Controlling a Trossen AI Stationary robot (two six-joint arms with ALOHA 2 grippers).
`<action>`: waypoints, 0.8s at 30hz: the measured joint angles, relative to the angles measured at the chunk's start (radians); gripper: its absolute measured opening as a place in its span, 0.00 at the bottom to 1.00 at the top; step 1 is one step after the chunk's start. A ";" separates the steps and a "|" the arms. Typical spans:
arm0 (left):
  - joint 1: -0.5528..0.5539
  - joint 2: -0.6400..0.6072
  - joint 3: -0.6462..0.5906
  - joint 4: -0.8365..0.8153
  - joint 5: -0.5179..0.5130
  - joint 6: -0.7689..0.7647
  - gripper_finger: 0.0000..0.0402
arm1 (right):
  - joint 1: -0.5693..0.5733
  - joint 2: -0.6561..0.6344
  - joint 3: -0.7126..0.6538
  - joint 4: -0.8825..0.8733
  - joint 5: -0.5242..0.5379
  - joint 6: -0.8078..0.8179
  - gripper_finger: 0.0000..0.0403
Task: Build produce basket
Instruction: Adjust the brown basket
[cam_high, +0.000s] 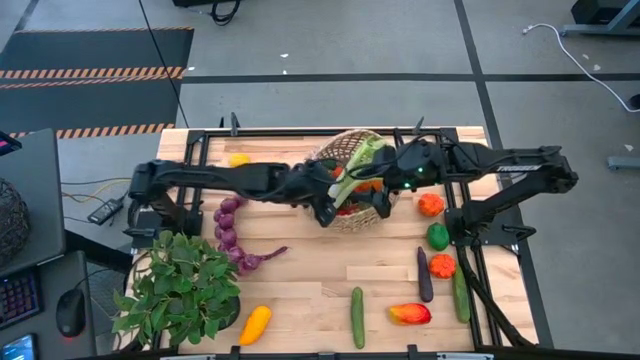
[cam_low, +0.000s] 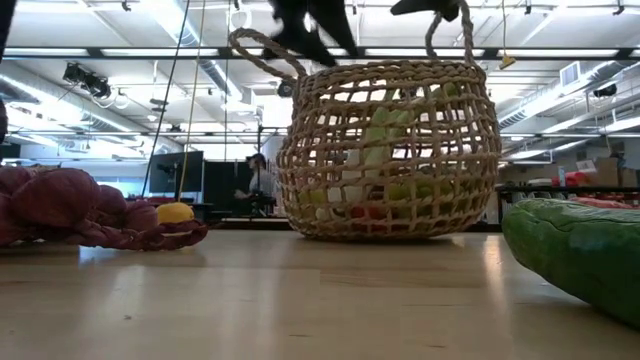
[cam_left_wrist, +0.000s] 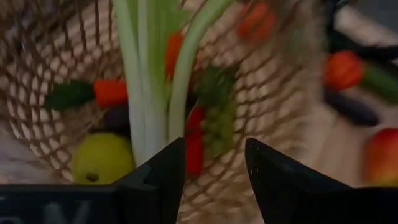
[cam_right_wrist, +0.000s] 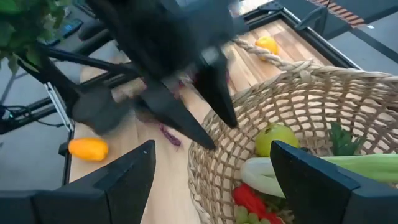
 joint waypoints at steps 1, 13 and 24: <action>0.011 0.018 0.000 -0.007 0.012 0.000 0.43 | 0.003 -0.004 0.000 0.001 0.001 0.008 0.80; 0.145 0.065 0.000 -0.246 0.039 -0.002 0.43 | 0.058 -0.052 0.000 -0.066 0.000 0.015 0.80; 0.208 0.045 0.000 -0.306 -0.036 -0.103 0.43 | 0.058 -0.078 0.000 -0.138 0.036 -0.027 0.80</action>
